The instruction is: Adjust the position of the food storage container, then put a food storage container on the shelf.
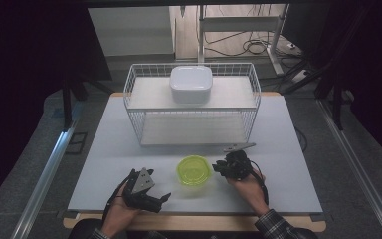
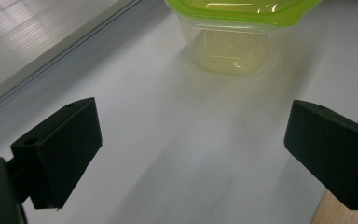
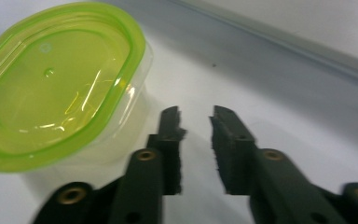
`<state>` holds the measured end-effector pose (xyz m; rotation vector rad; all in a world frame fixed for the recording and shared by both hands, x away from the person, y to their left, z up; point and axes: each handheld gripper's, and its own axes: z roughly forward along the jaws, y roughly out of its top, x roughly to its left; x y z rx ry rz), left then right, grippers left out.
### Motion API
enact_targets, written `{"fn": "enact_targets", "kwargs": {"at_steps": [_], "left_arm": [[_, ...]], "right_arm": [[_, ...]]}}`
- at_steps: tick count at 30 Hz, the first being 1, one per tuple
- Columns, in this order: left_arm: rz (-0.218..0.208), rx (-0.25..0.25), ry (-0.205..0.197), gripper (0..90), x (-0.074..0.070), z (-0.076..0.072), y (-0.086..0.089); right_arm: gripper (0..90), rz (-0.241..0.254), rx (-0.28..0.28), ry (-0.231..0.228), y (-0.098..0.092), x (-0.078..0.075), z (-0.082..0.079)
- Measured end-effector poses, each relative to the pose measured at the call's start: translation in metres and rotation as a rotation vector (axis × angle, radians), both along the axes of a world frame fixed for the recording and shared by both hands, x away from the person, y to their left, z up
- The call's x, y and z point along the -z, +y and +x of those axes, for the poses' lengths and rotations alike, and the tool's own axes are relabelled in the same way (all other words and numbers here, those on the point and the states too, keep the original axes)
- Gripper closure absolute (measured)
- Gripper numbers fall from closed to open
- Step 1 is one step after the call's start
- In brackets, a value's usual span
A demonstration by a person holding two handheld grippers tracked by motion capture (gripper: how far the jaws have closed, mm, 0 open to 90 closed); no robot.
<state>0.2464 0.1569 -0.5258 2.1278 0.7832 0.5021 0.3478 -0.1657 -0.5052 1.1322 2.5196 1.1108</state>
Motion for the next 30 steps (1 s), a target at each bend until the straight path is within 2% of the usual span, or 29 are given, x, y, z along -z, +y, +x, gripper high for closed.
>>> {"fn": "enact_targets", "kwargs": {"at_steps": [2, 4, 6, 12, 17, 23, 26, 30], "left_arm": [[-0.026, -0.005, 0.007, 3.6, -0.002, 0.000, 0.003], [-0.069, -0.009, 0.014, 3.6, -0.004, 0.000, 0.007], [-0.085, -0.015, 0.014, 3.6, -0.005, 0.000, 0.010], [-0.068, -0.025, 0.016, 3.7, -0.004, 0.000, 0.011], [-0.052, -0.028, 0.011, 3.6, -0.004, -0.001, 0.011], [-0.064, -0.034, 0.007, 3.6, -0.005, -0.003, 0.014], [-0.065, -0.032, 0.007, 3.6, -0.005, -0.003, 0.014], [-0.067, -0.030, 0.006, 3.5, -0.005, -0.003, 0.014]], "right_arm": [[60.6, -0.002, -0.006, -0.017, -0.004, -0.004, -0.003], [52.4, -0.015, -0.007, -0.024, -0.007, -0.006, -0.005], [47.0, -0.033, 0.001, -0.039, -0.010, -0.007, -0.007], [30.7, -0.034, 0.023, -0.078, -0.020, -0.011, -0.011], [21.5, -0.018, 0.010, -0.064, -0.027, -0.009, -0.017], [9.1, 0.013, -0.010, -0.066, -0.028, -0.008, -0.025], [5.0, 0.000, -0.010, -0.073, -0.028, -0.007, -0.025], [4.9, 0.014, -0.004, -0.075, -0.029, -0.009, -0.025]]}}
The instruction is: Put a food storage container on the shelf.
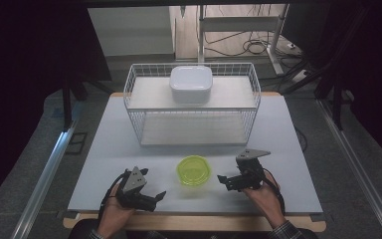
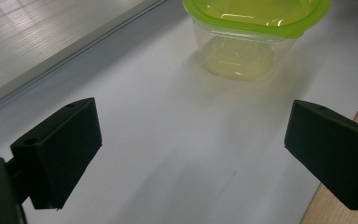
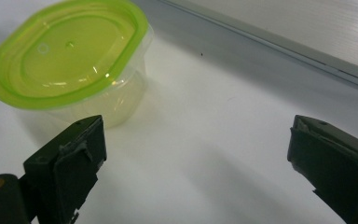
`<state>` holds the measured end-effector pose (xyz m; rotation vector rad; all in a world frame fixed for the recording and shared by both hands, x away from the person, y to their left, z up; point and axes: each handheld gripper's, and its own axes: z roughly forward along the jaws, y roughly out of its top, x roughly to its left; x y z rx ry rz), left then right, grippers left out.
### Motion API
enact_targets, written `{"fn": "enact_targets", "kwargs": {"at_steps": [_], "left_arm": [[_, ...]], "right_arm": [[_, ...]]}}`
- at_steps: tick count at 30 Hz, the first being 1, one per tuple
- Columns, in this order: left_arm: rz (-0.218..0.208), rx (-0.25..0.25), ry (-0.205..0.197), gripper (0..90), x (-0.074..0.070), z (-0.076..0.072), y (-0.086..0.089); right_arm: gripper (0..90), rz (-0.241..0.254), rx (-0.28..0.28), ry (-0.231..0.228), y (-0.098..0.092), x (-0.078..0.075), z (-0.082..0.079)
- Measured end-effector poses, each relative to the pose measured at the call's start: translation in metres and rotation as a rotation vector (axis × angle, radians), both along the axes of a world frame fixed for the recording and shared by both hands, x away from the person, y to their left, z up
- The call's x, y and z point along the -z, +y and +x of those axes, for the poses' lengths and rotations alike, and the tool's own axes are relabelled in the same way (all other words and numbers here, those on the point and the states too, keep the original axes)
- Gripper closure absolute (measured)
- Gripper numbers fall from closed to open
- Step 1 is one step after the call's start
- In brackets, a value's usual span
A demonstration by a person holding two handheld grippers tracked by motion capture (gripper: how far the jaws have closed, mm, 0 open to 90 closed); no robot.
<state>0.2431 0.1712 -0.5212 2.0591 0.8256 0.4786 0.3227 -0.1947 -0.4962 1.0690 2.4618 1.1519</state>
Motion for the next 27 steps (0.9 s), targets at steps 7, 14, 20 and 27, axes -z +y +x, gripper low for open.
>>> {"fn": "enact_targets", "kwargs": {"at_steps": [7, 14, 20, 27], "left_arm": [[-0.006, 0.003, -0.003, 3.5, -0.001, 0.000, 0.000], [-0.001, 0.008, -0.004, 3.5, 0.000, 0.000, -0.001], [0.002, 0.009, -0.002, 3.5, 0.000, 0.000, -0.002], [0.011, 0.013, -0.001, 3.5, 0.001, 0.000, -0.003]], "right_arm": [[4.3, 0.056, -0.031, -0.004, 0.003, -0.008, -0.002], [4.8, 0.122, -0.044, 0.090, 0.009, -0.016, 0.004], [26.4, 0.143, -0.036, 0.142, 0.020, -0.018, 0.013], [42.9, 0.200, -0.033, 0.250, 0.028, -0.012, 0.032]]}}
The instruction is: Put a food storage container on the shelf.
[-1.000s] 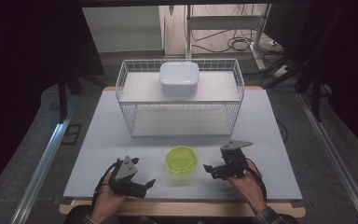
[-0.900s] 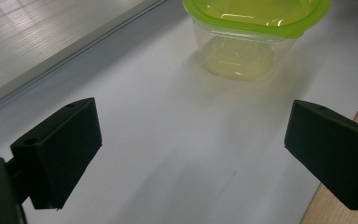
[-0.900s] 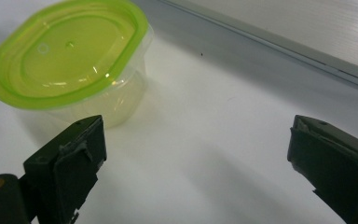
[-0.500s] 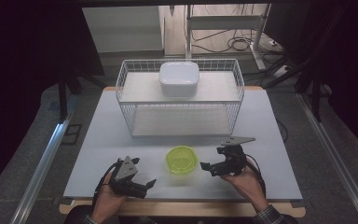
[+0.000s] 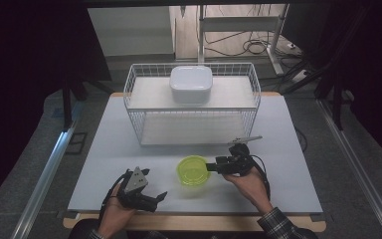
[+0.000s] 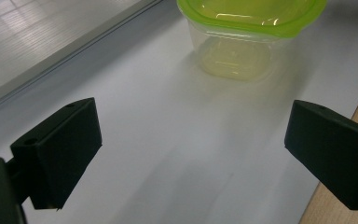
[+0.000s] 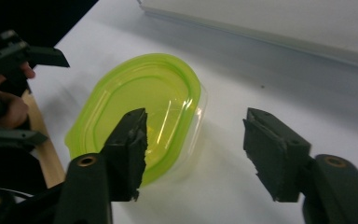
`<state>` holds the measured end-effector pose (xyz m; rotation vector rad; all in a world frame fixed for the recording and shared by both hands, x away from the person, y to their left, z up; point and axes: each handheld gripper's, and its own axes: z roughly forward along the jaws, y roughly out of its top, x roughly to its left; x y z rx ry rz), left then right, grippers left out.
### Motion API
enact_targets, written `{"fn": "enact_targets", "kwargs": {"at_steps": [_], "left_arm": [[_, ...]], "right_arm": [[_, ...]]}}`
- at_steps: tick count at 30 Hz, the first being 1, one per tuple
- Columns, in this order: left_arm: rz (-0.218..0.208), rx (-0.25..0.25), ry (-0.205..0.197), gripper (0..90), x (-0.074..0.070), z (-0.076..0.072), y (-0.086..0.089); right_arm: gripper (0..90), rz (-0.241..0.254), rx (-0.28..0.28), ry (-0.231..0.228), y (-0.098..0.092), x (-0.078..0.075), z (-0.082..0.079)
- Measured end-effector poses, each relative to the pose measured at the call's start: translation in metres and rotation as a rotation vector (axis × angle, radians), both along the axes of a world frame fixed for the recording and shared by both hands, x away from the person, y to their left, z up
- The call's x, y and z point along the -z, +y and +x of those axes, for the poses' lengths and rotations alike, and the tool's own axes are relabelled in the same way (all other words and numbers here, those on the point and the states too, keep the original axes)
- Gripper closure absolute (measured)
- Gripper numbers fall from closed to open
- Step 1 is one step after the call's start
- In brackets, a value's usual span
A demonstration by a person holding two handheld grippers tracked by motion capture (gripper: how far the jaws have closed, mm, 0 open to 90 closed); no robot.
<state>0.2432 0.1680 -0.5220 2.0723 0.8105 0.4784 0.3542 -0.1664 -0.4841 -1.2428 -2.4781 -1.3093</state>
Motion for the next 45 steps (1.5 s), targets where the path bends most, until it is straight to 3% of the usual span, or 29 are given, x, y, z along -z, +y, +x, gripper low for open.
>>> {"fn": "enact_targets", "kwargs": {"at_steps": [1, 15, 19, 25, 32, 39, 45], "left_arm": [[0.001, 0.000, 0.001, 3.5, 0.000, 0.000, 0.000], [0.011, 0.007, -0.003, 3.6, 0.000, -0.001, -0.002], [0.010, 0.007, -0.002, 3.6, 0.000, -0.001, -0.002], [0.012, 0.008, -0.003, 3.6, 0.000, -0.001, -0.002], [0.019, 0.012, -0.004, 3.7, 0.000, -0.001, -0.002], [0.017, 0.008, -0.005, 3.6, 0.000, -0.001, -0.002], [-0.013, 0.002, -0.007, 3.6, -0.001, 0.000, 0.000]], "right_arm": [[45.0, 0.013, 0.002, 0.028, 0.001, 0.002, 0.003], [72.9, 0.104, -0.003, 0.209, 0.005, 0.016, 0.020], [79.7, 0.127, -0.013, 0.238, 0.006, 0.015, 0.021], [81.6, 0.131, -0.032, 0.249, 0.010, 0.010, 0.019], [82.0, 0.115, -0.021, 0.212, 0.011, 0.003, 0.015], [82.1, 0.149, -0.003, 0.192, 0.005, -0.006, 0.014], [82.0, 0.193, 0.001, 0.175, 0.000, -0.023, 0.013]]}}
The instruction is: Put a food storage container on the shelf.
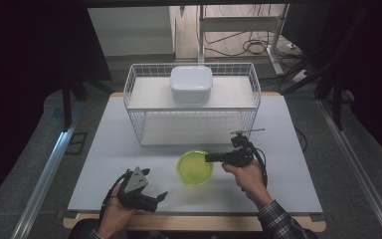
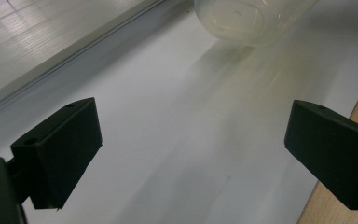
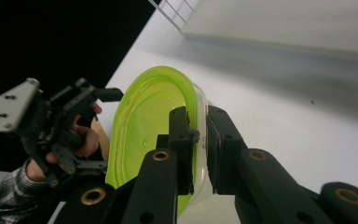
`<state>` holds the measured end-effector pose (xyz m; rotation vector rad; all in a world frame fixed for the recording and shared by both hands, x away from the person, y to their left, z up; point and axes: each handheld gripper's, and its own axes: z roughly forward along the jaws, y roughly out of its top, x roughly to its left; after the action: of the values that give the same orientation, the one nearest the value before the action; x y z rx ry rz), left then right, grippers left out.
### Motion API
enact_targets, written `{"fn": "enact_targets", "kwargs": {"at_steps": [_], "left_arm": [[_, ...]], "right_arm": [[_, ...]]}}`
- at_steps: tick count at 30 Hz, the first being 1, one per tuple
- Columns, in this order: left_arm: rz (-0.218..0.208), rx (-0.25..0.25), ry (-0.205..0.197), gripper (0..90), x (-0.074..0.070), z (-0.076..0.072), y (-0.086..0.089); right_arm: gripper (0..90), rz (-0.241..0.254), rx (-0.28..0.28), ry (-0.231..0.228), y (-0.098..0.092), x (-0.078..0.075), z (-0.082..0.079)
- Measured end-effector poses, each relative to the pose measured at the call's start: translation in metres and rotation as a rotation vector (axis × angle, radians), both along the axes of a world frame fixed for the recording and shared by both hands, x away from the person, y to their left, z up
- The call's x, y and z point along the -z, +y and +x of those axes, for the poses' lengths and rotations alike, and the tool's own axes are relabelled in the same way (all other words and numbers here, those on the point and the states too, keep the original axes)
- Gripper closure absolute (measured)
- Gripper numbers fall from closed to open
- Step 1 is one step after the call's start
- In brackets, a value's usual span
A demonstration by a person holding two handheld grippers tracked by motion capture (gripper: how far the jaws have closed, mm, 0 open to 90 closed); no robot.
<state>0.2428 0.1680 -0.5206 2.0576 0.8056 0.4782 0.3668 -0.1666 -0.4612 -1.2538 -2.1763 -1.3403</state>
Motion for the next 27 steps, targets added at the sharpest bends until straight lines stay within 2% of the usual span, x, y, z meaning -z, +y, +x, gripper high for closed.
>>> {"fn": "enact_targets", "kwargs": {"at_steps": [5, 14, 27], "left_arm": [[0.005, 0.003, 0.001, 3.6, 0.000, 0.000, -0.001], [0.007, 0.003, 0.001, 3.6, 0.000, 0.000, -0.001], [0.012, 0.003, 0.002, 3.6, 0.001, 0.000, -0.001]], "right_arm": [[82.0, 0.026, 0.011, -0.021, -0.003, -0.018, 0.000], [82.0, 0.042, 0.016, -0.081, -0.005, -0.052, 0.003], [82.0, 0.088, 0.050, -0.134, -0.008, -0.095, 0.011]]}}
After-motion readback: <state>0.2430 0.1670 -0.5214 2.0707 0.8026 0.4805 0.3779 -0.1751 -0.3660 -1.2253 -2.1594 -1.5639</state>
